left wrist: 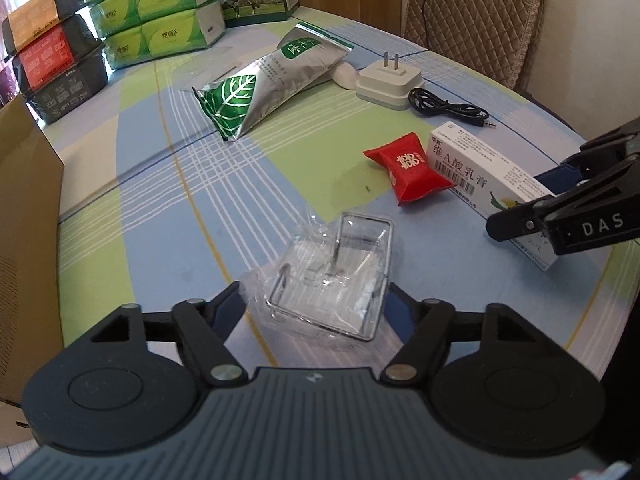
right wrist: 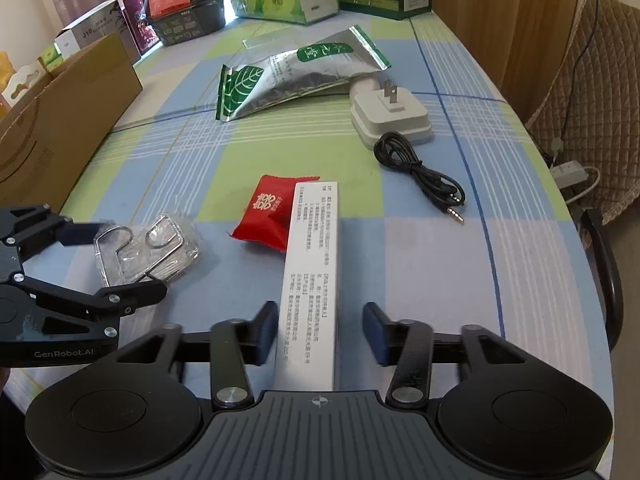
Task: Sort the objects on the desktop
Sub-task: 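Close left tool on bagged wire rack while right tool holds white box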
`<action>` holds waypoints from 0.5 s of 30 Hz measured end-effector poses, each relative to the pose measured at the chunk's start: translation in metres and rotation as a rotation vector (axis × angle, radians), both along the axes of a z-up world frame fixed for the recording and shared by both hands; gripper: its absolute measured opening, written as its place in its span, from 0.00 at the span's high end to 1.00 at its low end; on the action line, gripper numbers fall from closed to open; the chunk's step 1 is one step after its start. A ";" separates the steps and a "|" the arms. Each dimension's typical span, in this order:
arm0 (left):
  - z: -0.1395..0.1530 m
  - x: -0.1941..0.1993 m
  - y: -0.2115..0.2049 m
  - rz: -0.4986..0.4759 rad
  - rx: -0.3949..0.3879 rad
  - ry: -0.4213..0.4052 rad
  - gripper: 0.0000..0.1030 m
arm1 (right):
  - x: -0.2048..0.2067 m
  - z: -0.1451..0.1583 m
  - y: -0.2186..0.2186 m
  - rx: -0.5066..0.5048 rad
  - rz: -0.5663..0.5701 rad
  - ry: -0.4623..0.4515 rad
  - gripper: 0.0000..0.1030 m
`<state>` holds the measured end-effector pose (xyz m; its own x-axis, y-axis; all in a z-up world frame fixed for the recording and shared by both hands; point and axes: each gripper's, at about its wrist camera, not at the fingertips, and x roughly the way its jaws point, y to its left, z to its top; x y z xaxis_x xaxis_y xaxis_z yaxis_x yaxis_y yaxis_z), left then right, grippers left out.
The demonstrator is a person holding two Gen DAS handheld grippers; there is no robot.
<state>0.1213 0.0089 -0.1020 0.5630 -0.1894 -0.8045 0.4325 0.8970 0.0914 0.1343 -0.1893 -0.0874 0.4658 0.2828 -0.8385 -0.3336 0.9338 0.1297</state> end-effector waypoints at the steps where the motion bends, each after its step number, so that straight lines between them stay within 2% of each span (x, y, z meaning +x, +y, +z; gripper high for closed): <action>1: 0.000 0.000 0.000 0.002 -0.005 0.004 0.38 | 0.000 0.000 0.000 0.000 0.002 -0.001 0.66; 4: 0.001 -0.003 -0.002 0.012 -0.006 0.013 0.45 | 0.000 0.000 0.002 -0.002 0.005 0.000 0.77; 5: 0.002 -0.004 -0.002 0.016 -0.008 0.020 0.49 | 0.000 0.001 0.002 0.000 0.004 0.001 0.78; 9: 0.008 -0.007 -0.002 0.034 -0.028 0.044 0.51 | -0.005 0.007 -0.001 0.010 -0.012 -0.002 0.78; 15: 0.029 -0.017 0.001 0.053 -0.035 0.021 0.51 | -0.018 0.034 -0.007 0.037 -0.042 -0.047 0.78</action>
